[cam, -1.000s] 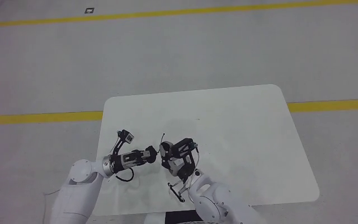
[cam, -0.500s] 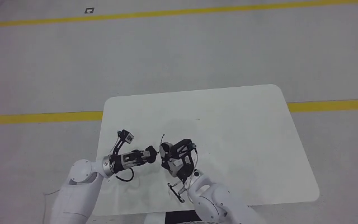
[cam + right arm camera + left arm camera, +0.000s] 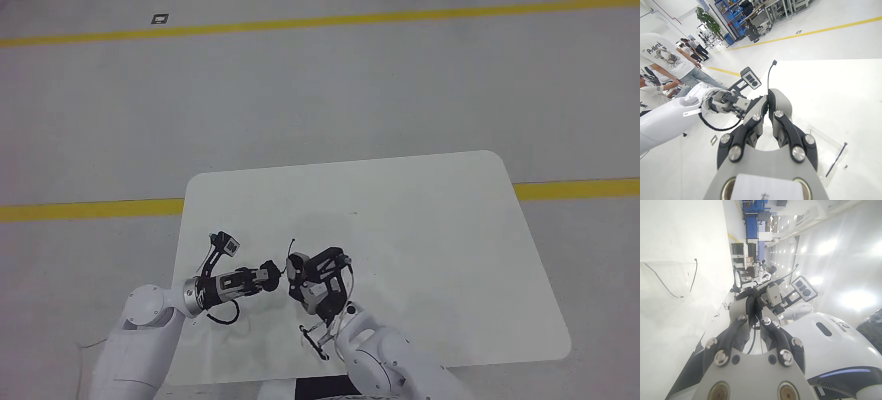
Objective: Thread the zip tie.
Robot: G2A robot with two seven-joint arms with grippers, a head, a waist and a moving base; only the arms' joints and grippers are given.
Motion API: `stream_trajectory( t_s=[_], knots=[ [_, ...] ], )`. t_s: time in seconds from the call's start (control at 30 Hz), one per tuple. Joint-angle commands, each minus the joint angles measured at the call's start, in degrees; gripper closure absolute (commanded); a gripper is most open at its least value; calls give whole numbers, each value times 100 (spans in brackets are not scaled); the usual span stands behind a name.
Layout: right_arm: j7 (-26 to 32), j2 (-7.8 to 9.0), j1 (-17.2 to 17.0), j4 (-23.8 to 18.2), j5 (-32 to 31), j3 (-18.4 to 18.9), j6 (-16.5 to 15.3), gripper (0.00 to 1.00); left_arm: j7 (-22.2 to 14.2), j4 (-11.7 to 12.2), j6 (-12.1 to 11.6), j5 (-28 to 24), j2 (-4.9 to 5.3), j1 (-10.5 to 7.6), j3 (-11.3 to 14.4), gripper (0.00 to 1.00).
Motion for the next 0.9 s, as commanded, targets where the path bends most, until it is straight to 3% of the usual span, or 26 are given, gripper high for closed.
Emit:
stream_trajectory(
  t_s=[0.0,0.87],
  knots=[
    [6,-6,10,17,10,-6,4,100,0,0,0,0,0,0,0,100],
    [-81,-51,-40,55,92,-8,3,100,0,0,0,0,0,0,0,100]
  ],
)
